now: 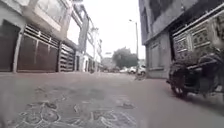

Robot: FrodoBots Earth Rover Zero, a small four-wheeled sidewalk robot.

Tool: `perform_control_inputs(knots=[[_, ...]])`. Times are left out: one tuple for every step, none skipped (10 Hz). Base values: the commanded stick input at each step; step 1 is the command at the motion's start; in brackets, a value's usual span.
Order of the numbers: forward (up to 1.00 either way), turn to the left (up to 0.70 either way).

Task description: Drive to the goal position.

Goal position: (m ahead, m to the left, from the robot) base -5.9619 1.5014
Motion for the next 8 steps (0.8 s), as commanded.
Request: perform_control_inputs(knots=[[0.85, 0.34], [0.85, 0.34], [0.85, 0.34], [0.85, 0.34], [0.56, 0.51], [0.22, 0.72], [0.0, 0.85], [0.0, 0.85]])
